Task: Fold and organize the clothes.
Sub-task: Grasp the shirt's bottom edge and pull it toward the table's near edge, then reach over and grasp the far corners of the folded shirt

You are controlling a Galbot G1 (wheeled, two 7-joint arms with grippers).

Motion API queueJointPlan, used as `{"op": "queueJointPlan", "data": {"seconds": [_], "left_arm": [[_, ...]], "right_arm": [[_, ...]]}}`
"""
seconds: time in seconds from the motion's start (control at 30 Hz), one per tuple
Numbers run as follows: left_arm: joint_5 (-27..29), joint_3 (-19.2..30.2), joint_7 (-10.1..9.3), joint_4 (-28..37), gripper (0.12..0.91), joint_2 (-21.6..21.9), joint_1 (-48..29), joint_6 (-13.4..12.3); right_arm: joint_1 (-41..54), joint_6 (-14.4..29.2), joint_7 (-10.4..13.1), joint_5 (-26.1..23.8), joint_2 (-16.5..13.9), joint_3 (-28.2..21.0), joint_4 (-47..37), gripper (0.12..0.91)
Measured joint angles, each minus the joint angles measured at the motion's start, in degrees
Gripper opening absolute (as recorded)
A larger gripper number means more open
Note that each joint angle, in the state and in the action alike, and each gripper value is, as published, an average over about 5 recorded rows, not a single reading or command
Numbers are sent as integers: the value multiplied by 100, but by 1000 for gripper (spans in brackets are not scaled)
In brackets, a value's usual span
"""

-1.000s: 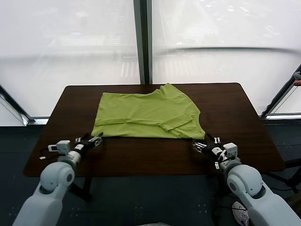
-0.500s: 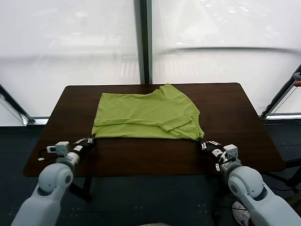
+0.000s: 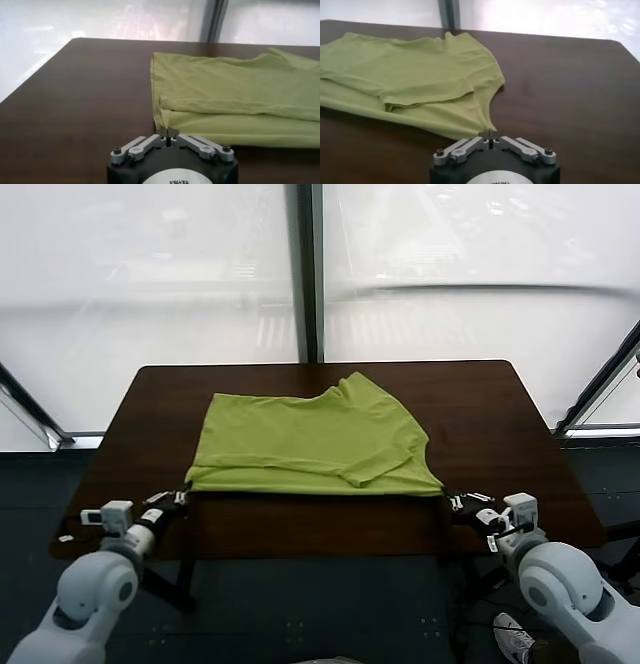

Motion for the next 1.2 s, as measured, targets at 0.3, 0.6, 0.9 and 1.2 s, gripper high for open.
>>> {"op": "queueJointPlan", "data": {"seconds": [0.3,0.6,0.9,1.2], "left_arm": [[-206,-377,-62,-482,895,-2,97,513],[-317,-245,-93,-242,907,231,-762,384],[-1144,650,-451,818,907,419,-2527,432],[-1303,1677,-249,2400,907,318,-4340,398]], "right_arm": [[262,-94,19,575,-216,245,148,906],[2078,419,-446,264,151,-361,-768,907],[4488,173,-455,-241,1029,-1889,-2586,907],[6194,-372,-862,-393,1962,-3113,-4226,907]]}}
